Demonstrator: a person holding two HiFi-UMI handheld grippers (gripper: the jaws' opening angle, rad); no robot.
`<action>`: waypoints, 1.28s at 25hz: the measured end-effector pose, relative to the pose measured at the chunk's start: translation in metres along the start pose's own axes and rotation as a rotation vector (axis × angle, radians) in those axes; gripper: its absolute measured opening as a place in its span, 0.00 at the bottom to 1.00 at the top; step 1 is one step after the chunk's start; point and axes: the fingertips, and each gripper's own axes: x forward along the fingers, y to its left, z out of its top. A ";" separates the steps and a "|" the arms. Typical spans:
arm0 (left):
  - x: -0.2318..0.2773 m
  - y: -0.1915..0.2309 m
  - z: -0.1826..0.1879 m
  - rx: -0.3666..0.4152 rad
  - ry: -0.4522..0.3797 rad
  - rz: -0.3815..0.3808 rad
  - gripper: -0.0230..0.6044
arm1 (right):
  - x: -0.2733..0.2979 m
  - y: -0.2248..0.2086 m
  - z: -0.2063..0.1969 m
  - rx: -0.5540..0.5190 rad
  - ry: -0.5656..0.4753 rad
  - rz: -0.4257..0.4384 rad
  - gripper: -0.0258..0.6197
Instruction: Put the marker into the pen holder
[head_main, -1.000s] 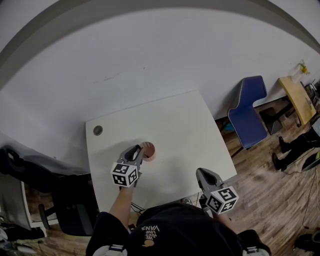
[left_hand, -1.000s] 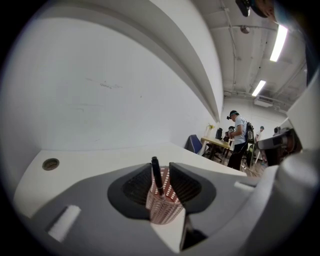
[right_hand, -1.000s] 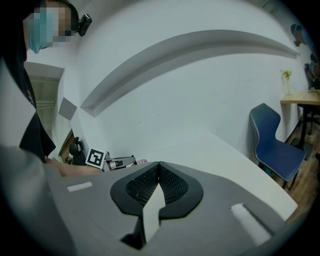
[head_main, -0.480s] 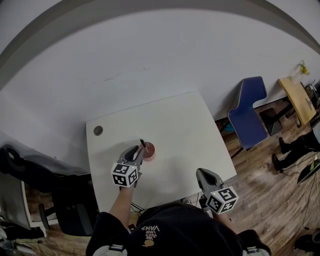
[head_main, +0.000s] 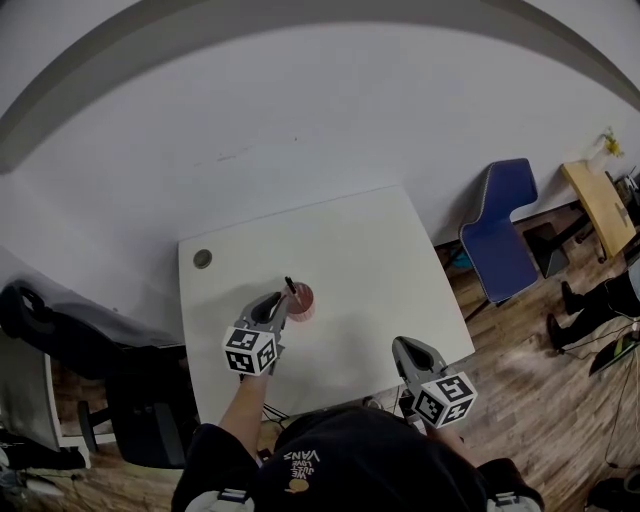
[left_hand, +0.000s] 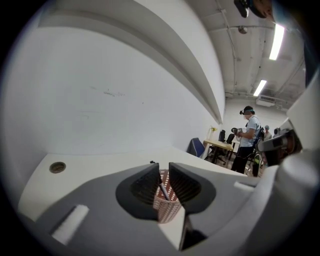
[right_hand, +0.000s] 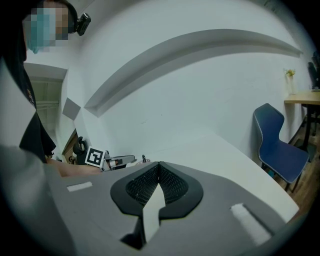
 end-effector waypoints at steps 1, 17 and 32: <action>-0.003 0.001 0.002 -0.001 -0.009 0.005 0.21 | 0.001 0.002 0.000 -0.003 0.001 0.008 0.05; -0.062 -0.021 0.026 -0.020 -0.144 0.075 0.12 | 0.007 0.018 0.000 -0.044 0.034 0.152 0.05; -0.120 -0.056 0.024 -0.037 -0.218 0.193 0.12 | 0.019 0.036 0.003 -0.076 0.055 0.320 0.05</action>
